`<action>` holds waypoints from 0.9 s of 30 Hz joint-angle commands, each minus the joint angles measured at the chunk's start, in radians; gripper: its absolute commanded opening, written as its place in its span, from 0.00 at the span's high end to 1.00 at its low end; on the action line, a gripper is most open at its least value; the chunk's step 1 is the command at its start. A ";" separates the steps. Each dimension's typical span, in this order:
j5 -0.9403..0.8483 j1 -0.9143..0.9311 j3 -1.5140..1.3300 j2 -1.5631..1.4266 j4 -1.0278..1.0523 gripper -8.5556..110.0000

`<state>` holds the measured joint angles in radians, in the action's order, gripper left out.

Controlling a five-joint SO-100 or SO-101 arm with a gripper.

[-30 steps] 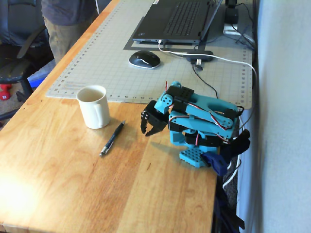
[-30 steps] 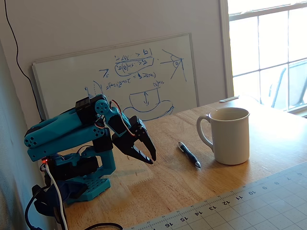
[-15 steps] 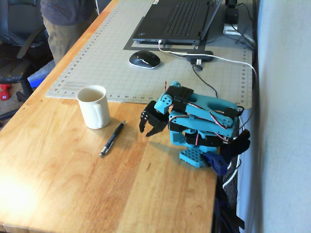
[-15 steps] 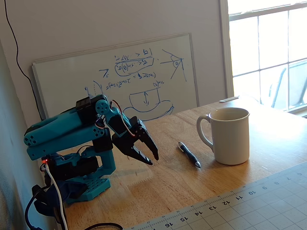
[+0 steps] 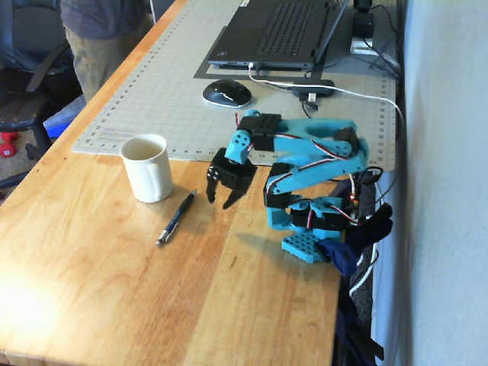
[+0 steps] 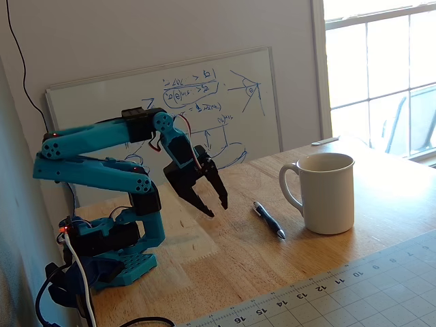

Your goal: Grasp a pen and put it in a mug.

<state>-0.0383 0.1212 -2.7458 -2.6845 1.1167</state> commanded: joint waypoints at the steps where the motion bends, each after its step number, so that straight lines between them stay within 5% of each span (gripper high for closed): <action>1: 0.008 -0.006 0.224 0.140 -0.017 0.84; 14: 0.021 -0.057 0.580 0.684 -0.018 0.75; 27: 0.414 -0.238 0.966 1.071 -0.020 0.75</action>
<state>0.3359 -0.1089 -1.9313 -1.6368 1.1152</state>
